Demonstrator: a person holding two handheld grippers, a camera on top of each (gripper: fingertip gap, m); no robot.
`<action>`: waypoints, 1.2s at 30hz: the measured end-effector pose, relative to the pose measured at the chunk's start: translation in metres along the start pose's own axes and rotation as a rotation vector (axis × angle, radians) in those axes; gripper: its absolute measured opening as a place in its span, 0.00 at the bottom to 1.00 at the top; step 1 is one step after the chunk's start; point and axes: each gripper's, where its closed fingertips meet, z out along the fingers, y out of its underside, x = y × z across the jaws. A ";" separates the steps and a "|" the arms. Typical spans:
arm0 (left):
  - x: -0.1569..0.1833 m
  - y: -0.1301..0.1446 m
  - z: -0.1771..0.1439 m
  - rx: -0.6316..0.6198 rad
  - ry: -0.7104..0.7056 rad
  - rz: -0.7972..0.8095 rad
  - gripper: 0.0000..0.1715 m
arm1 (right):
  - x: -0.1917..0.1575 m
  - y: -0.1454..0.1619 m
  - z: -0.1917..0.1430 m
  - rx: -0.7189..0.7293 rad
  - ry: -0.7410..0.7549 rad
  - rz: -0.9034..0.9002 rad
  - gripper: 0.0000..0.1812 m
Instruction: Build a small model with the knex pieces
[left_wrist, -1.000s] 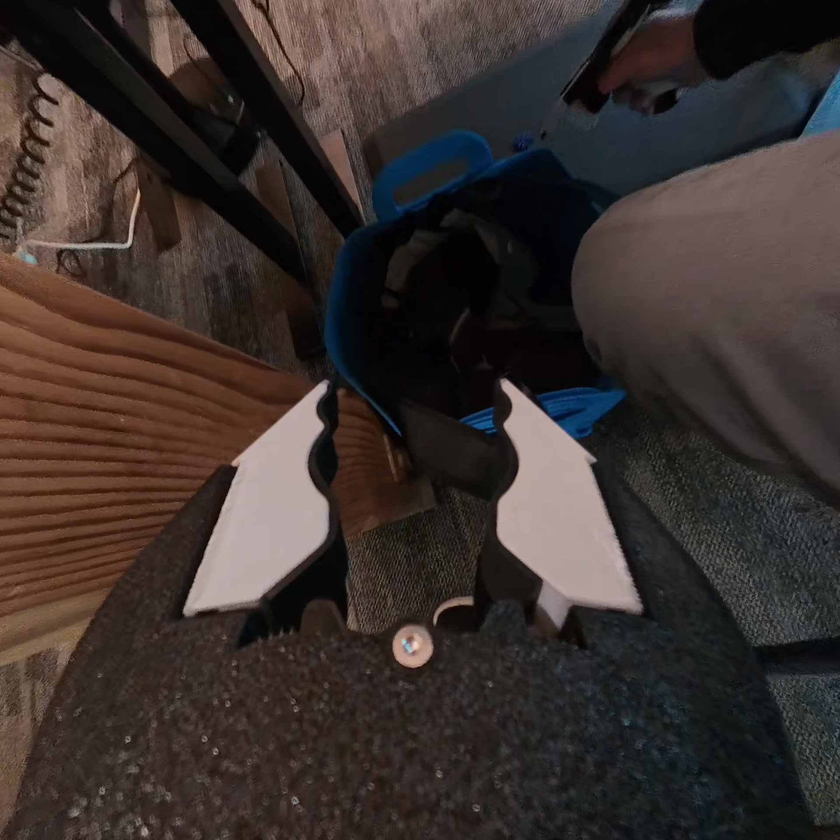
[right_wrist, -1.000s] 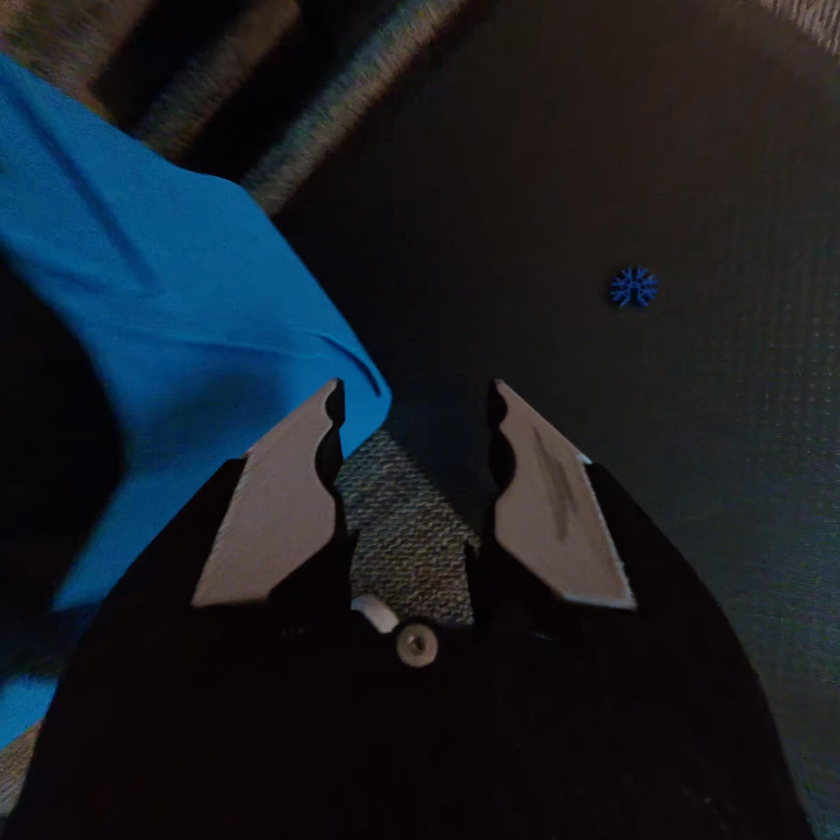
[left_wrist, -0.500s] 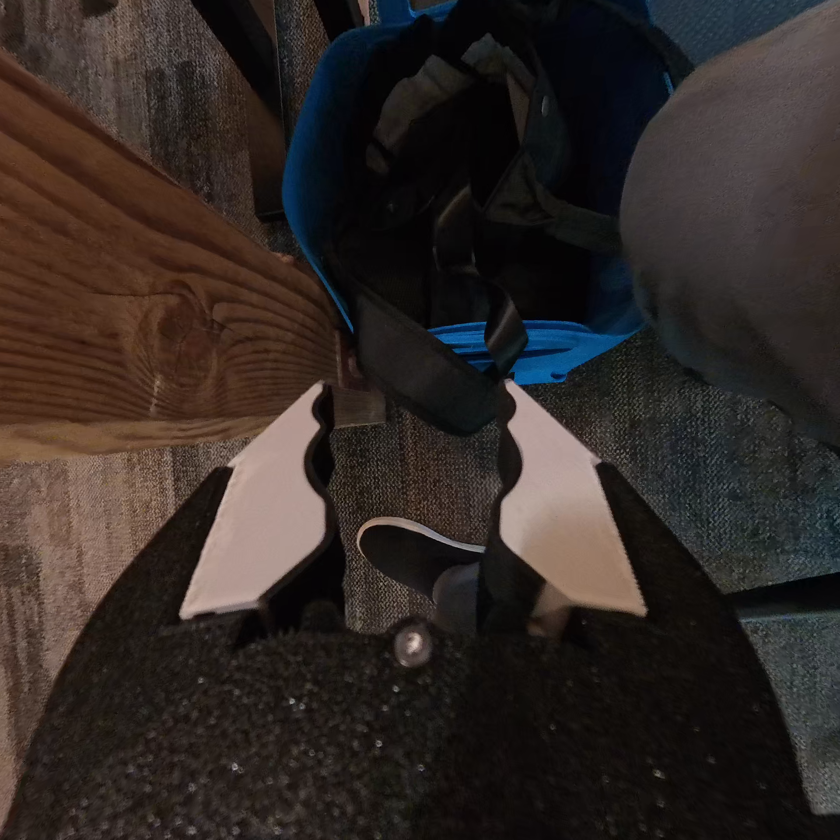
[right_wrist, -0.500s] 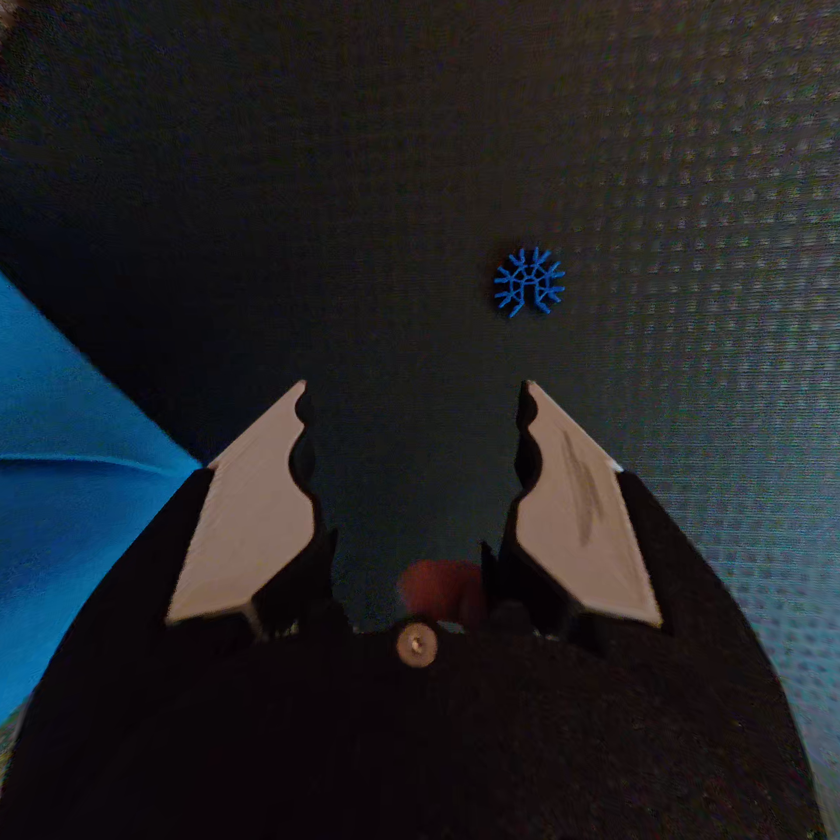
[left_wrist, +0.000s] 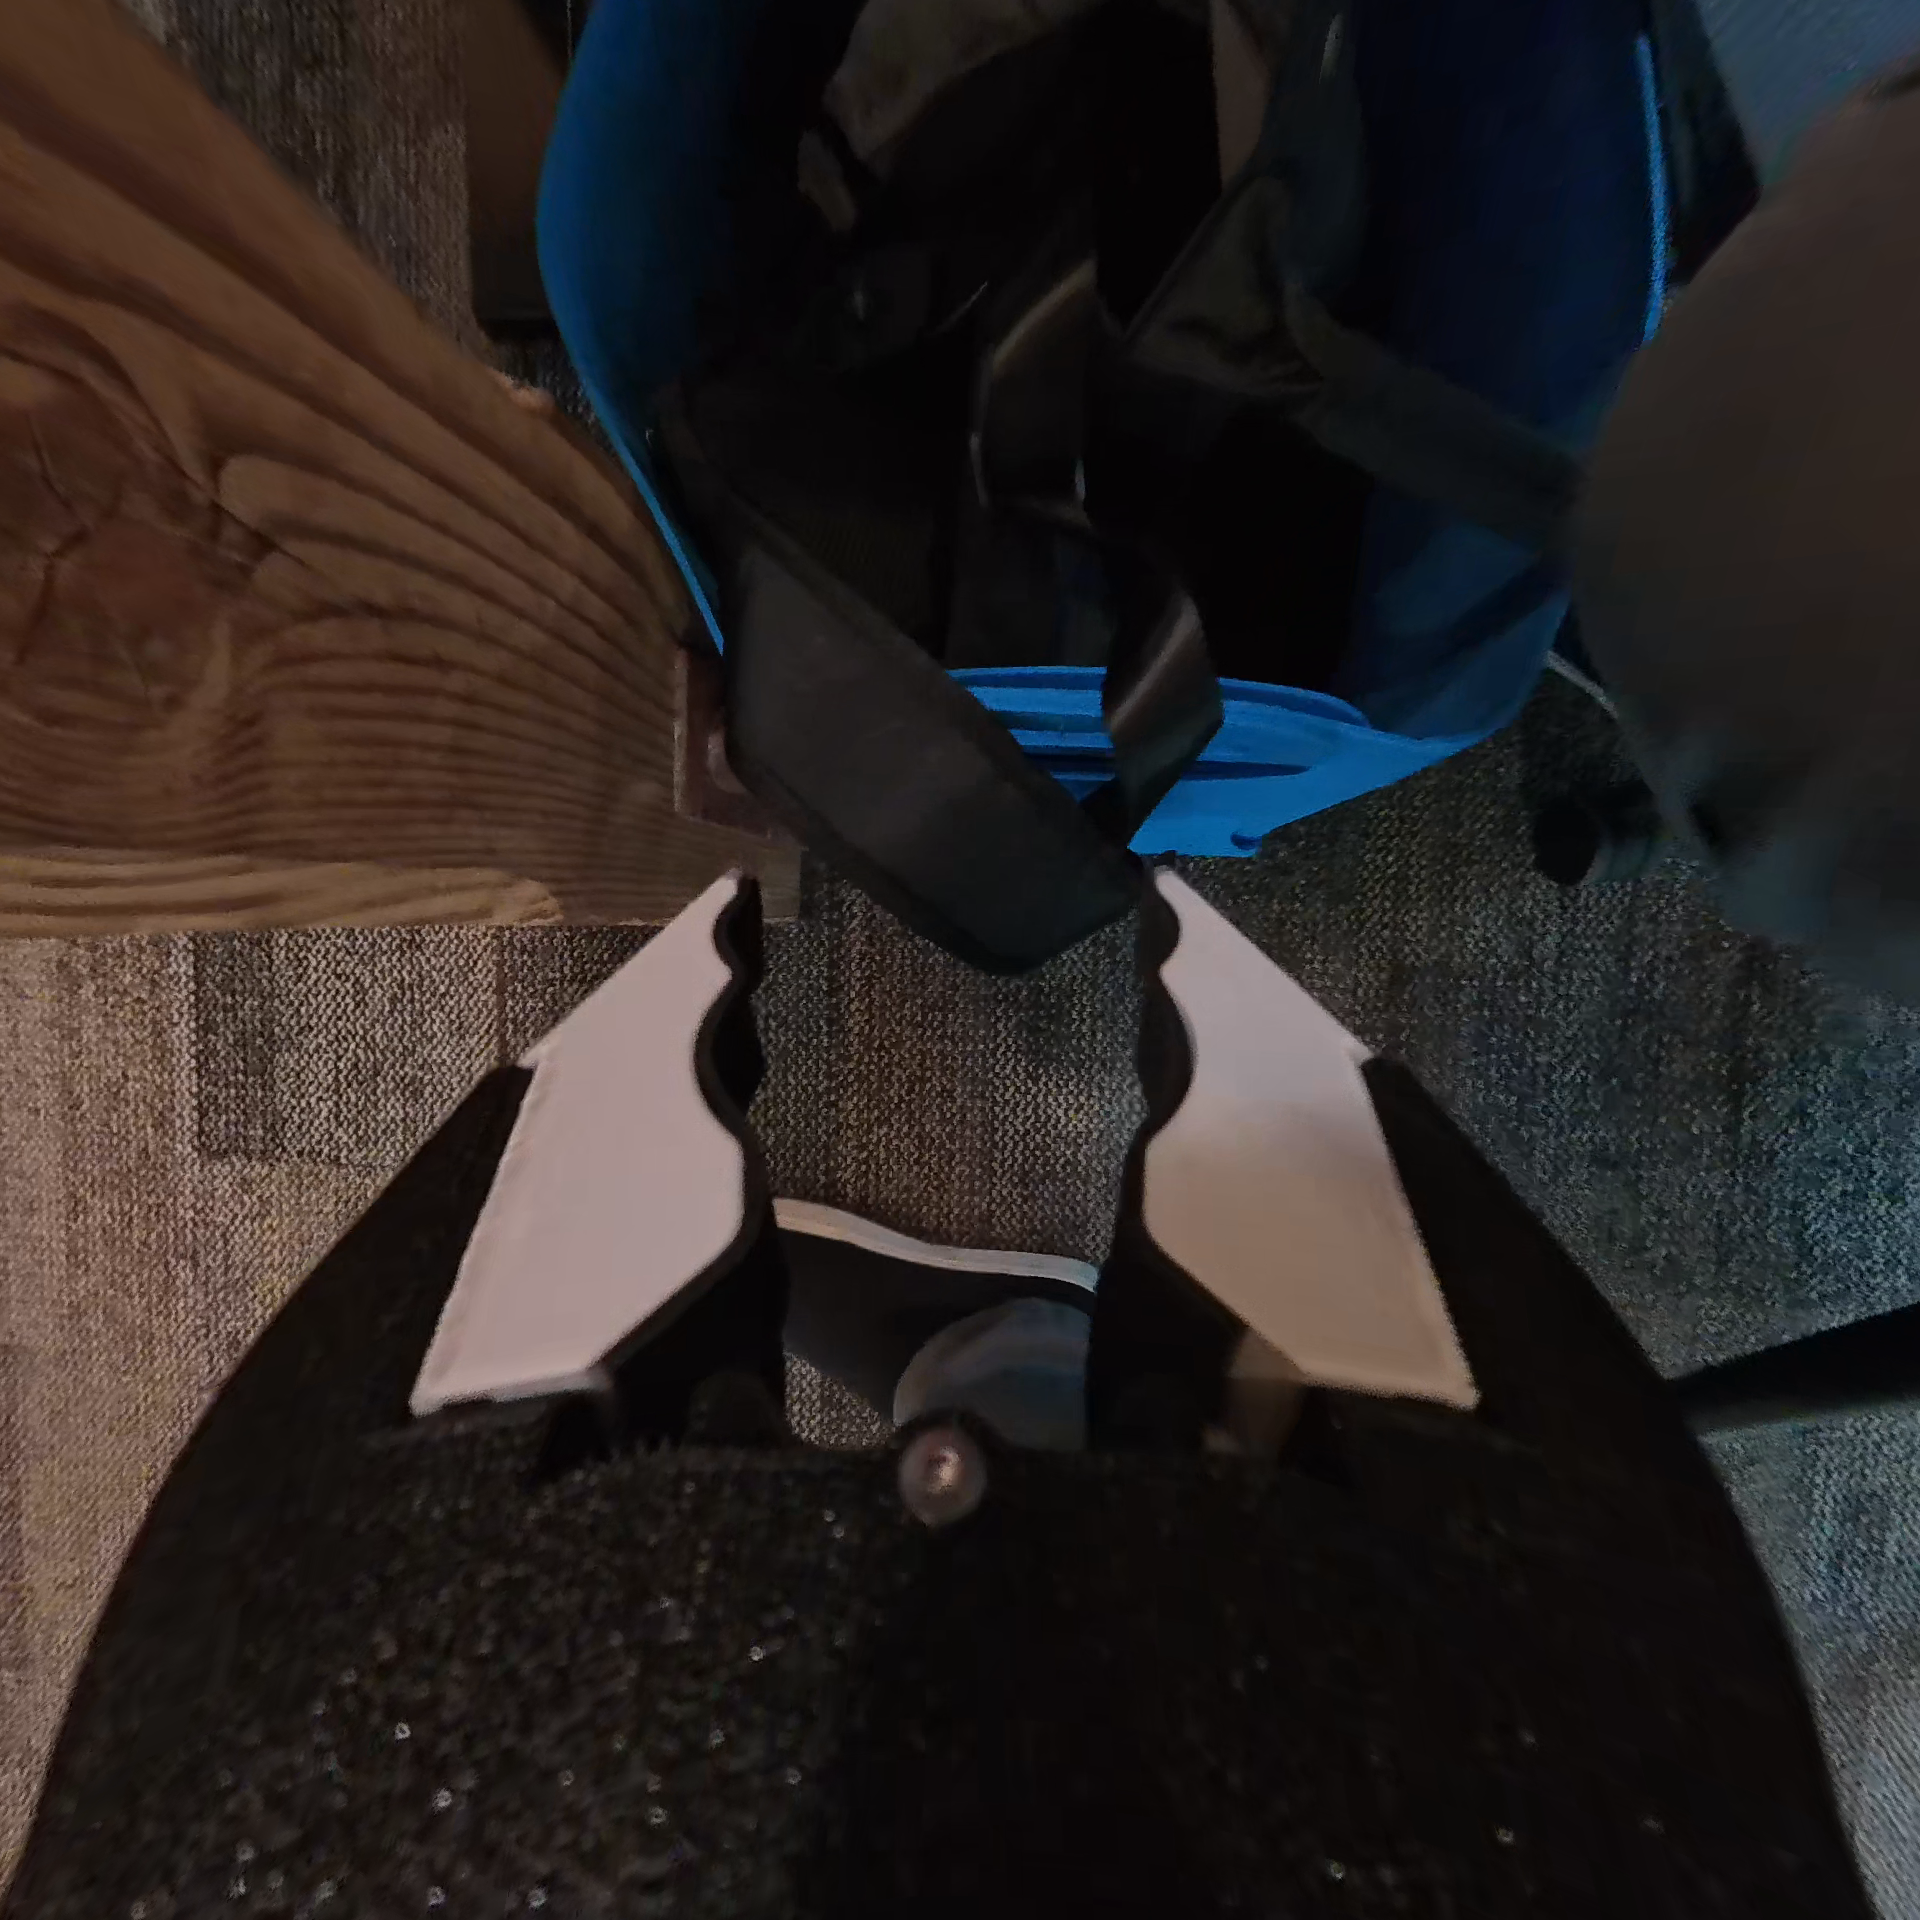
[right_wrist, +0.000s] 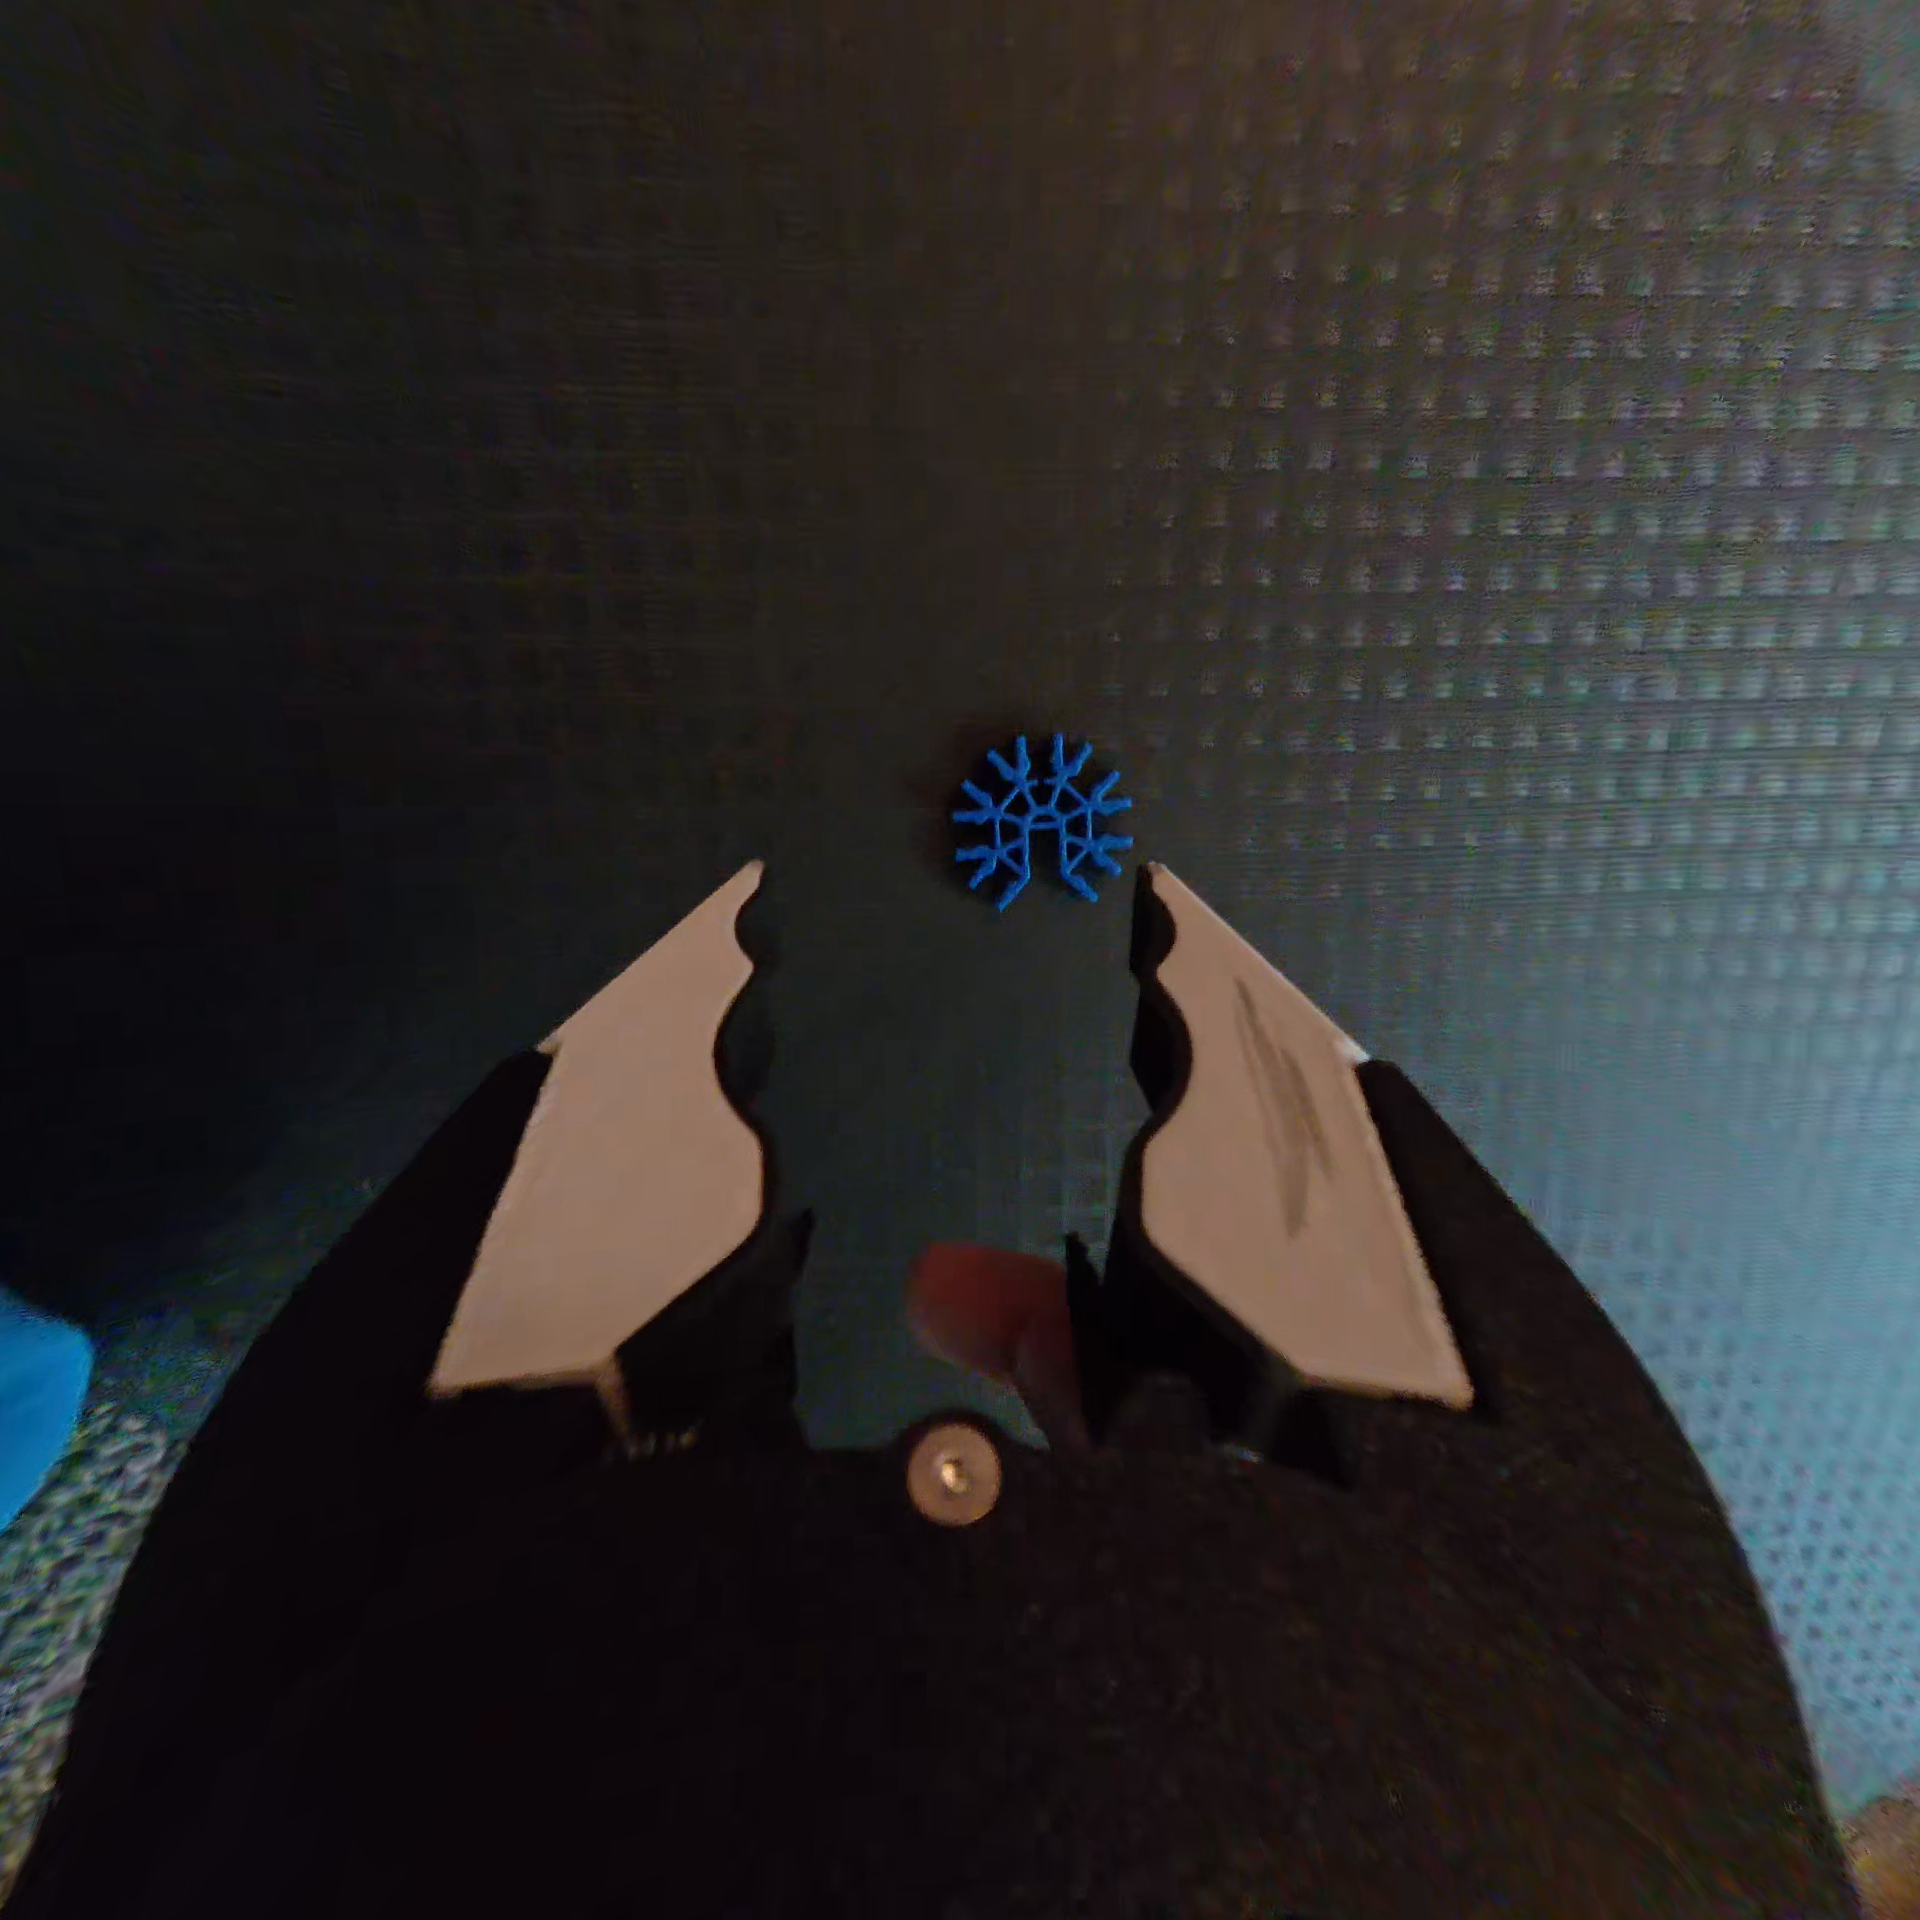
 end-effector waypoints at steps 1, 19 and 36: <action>-0.003 0.002 0.003 -0.005 -0.007 -0.001 0.40 | 0.001 -0.001 0.005 -0.006 0.012 -0.006 0.37; -0.002 0.017 0.014 0.005 -0.064 -0.088 0.40 | -0.005 0.009 0.016 -0.154 -0.116 0.042 0.03; 0.017 0.018 0.023 -0.002 -0.011 -0.082 0.41 | -0.066 0.070 -0.052 -0.106 -0.548 0.129 0.03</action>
